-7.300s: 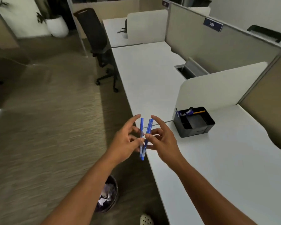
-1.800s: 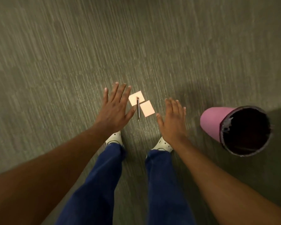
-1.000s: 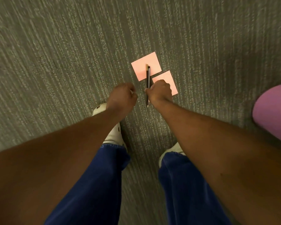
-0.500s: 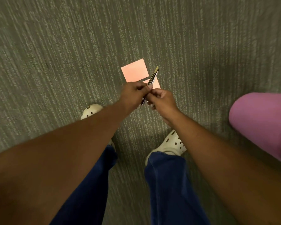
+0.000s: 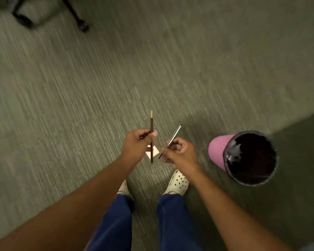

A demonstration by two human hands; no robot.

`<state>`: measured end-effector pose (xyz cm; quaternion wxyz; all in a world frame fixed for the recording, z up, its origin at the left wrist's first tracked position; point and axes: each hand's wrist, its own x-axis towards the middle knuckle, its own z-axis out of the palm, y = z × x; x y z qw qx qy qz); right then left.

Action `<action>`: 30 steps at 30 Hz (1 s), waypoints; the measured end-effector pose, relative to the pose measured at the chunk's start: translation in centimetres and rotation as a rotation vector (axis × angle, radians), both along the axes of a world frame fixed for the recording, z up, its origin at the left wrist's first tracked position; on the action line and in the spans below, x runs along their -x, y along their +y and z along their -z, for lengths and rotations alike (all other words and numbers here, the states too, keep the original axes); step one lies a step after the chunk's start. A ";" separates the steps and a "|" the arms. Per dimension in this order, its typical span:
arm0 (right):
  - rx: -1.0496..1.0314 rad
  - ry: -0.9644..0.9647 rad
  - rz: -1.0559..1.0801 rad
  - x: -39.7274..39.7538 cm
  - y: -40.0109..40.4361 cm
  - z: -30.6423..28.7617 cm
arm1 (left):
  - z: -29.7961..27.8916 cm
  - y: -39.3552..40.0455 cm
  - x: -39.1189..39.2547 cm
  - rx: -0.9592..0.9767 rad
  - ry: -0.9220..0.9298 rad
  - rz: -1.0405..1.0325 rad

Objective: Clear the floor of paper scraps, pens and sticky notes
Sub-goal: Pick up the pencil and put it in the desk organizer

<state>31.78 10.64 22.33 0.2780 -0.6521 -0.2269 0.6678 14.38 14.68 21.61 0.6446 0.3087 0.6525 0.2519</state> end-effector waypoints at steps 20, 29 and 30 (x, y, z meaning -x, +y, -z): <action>-0.391 -0.355 0.359 -12.9 -13.8 -39.2 | -36.2 -4.8 -16.1 -0.557 -0.045 0.739; -0.423 -0.574 0.739 -17.0 -27.9 -45.7 | -45.0 -13.5 -25.3 -0.700 -0.116 1.166; -0.431 -0.589 0.799 -17.6 -29.4 -46.0 | -45.4 -14.9 -26.6 -0.703 -0.127 1.213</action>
